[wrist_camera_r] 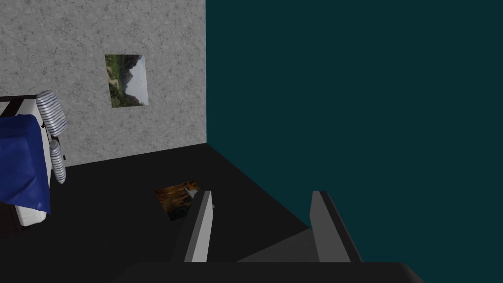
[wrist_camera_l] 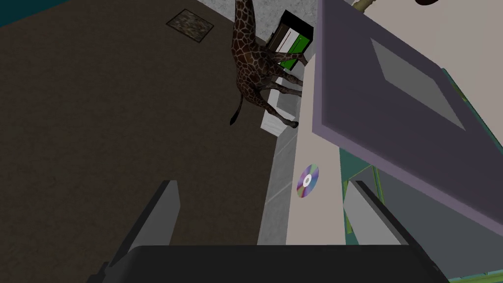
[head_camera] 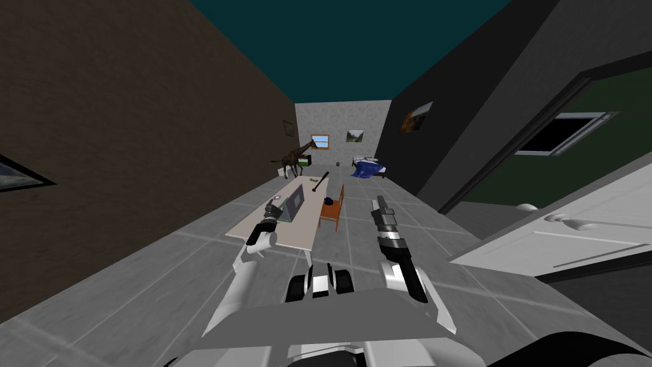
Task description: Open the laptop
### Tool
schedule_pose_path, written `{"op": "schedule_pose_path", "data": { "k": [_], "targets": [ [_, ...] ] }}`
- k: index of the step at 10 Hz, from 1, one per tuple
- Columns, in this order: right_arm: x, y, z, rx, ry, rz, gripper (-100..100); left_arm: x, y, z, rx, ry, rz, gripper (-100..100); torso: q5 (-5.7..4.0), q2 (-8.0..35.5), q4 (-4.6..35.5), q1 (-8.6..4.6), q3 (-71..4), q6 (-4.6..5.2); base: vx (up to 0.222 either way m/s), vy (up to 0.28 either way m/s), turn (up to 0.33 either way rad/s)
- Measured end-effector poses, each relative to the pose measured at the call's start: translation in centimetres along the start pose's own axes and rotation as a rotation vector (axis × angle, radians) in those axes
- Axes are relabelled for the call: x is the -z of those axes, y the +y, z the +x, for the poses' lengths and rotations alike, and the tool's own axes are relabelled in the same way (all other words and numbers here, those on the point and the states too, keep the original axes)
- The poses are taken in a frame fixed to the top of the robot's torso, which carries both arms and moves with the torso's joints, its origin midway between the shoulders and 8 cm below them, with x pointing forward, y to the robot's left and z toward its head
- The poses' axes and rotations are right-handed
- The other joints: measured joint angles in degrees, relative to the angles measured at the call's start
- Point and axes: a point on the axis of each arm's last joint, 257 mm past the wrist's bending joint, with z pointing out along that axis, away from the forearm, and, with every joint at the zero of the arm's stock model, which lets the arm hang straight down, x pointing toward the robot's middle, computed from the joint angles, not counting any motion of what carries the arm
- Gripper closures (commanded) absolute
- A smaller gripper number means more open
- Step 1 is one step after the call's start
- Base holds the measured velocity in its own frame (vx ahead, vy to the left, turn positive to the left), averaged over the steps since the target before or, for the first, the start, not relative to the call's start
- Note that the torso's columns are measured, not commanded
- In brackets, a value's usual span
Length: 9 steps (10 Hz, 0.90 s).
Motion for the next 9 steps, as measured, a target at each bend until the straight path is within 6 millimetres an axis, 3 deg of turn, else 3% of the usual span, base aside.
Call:
{"op": "schedule_pose_path", "data": {
  "k": [5,6,7,9],
  "targets": [
    [0.0,0.0,0.0,0.0,0.0,0.0,0,-0.6,4.8,2.3,0.149,-0.025,-0.074,-100,0.0,-0.04,-0.01,0.0,-0.03,0.0,0.023,-0.01,-0.013],
    [0.0,0.0,0.0,0.0,0.0,0.0,0,-0.6,4.9,2.4,0.152,-0.025,-0.074,-100,0.0,0.01,0.0,0.03,0.0,-0.02,0.0,0.0,0.0],
    [0.0,0.0,0.0,0.0,0.0,0.0,0,-0.6,4.8,2.4,0.152,-0.025,-0.074,100,0.01,0.02,0.01,0.03,0.01,-0.01,0.0,0.0,0.0],
    [0.0,0.0,0.0,0.0,0.0,0.0,0,-0.9,4.2,2.5,0.187,-0.025,-0.072,100,0.15,-0.23,-0.25,0.2,-0.13,0.04,0.016,0.058,0.031]
  ]
}}
